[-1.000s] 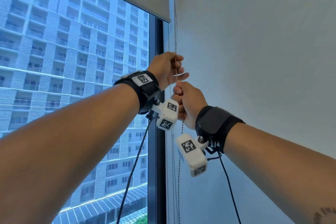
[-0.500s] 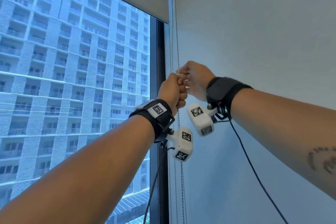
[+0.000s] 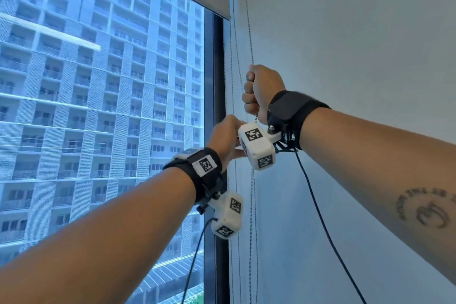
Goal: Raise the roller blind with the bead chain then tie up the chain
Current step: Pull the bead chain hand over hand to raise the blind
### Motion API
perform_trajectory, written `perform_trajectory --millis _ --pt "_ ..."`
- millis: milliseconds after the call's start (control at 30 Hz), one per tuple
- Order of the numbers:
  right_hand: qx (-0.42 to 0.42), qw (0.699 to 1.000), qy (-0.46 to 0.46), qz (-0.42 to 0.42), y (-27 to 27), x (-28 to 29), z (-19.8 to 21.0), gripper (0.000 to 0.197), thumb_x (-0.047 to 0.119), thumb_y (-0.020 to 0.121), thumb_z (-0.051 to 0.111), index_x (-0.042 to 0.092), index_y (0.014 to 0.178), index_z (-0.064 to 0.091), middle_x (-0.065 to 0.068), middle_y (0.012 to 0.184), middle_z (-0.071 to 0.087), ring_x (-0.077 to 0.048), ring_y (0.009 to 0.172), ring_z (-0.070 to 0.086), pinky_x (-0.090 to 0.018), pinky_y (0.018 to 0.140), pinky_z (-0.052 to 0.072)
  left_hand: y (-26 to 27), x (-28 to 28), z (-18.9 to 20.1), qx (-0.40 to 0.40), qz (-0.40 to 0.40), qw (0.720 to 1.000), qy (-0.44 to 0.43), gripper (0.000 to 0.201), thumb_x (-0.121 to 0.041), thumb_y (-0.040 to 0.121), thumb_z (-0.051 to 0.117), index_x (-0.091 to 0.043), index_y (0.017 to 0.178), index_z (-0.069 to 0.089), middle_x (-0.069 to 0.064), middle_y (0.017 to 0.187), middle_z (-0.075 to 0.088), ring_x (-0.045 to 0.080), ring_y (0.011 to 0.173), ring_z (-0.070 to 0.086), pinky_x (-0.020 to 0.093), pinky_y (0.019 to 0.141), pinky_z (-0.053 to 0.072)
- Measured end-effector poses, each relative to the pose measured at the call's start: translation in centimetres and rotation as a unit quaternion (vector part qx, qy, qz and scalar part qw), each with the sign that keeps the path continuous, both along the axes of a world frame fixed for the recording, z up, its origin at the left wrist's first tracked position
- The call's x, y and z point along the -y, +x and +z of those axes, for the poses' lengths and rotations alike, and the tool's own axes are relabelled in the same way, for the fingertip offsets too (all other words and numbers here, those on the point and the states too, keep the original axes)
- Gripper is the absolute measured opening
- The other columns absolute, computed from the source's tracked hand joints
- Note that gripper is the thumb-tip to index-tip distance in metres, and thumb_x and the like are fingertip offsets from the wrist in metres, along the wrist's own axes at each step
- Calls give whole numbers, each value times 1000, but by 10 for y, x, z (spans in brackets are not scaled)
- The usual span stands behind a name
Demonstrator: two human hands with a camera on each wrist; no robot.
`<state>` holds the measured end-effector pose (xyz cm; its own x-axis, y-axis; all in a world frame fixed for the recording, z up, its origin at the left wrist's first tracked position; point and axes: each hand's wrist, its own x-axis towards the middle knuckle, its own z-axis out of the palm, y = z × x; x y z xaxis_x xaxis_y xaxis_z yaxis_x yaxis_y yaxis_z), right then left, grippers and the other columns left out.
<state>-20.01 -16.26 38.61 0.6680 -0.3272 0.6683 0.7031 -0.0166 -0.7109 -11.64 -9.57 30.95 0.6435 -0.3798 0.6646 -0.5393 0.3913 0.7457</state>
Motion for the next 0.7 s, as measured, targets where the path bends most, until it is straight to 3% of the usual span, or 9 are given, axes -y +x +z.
perform_trajectory --millis 100,167,267,333,400,467,533,600,700 --pt "11 1000 -6 -13 0 4 -8 39 25 101 37 24 63 31 2 57 21 -12 37 16 -17 38 16 3 -15 22 23 -26 999 18 39 -16 78 45 5 97 72 16 90 71 28 79 66 39 72 54" --pt "9 999 -21 -44 0 6 -14 40 27 101 38 23 62 32 3 50 27 -13 35 19 -18 37 19 -5 -17 39 62 -19 997 36 41 -24 87 41 0 102 70 16 90 71 27 78 68 40 77 54" --pt "8 999 -17 -29 -6 7 -27 40 28 102 39 23 64 35 5 45 33 -12 34 21 -18 40 17 -15 -13 57 95 -15 993 66 43 -38 101 33 -8 96 64 9 77 69 23 65 68 40 72 58" --pt "12 1000 -18 -7 -9 8 -33 42 28 104 38 22 62 40 4 50 28 -11 39 17 -22 45 11 -21 -13 68 106 -22 991 78 48 -47 104 32 -11 91 61 2 64 64 19 54 63 34 62 56" --pt "8 1000 -29 -5 -10 11 -40 39 29 104 36 21 68 47 3 56 25 -11 42 16 -23 46 11 -27 -13 76 114 -19 990 75 51 -53 102 35 -11 95 63 1 66 61 16 55 60 30 59 53" --pt "-5 999 -40 -4 -9 13 -48 32 31 104 35 23 73 41 3 58 23 -11 41 17 -21 43 12 -36 -11 80 116 -13 991 60 47 -49 102 39 -9 106 64 5 78 65 18 65 64 30 60 54" --pt "-22 998 -51 1 -6 15 -58 34 33 104 36 24 71 35 4 57 22 -11 41 17 -21 42 12 -41 -6 79 116 2 992 45 35 -33 104 40 -6 108 62 6 80 68 20 74 70 27 56 51" --pt "-36 997 -69 2 -3 20 -69 35 33 103 38 23 69 34 5 56 22 -12 44 16 -22 42 12 -44 -1 72 123 23 991 39 26 -17 102 36 -7 101 59 3 71 60 18 68 68 23 47 45" --pt "-68 991 -116 -22 0 35 -81 32 31 95 44 16 67 46 0 56 32 -16 48 23 -27 47 23 -36 10 60 106 33 994 21 26 -10 100 34 -12 89 58 -3 61 45 10 51 48 20 42 39"
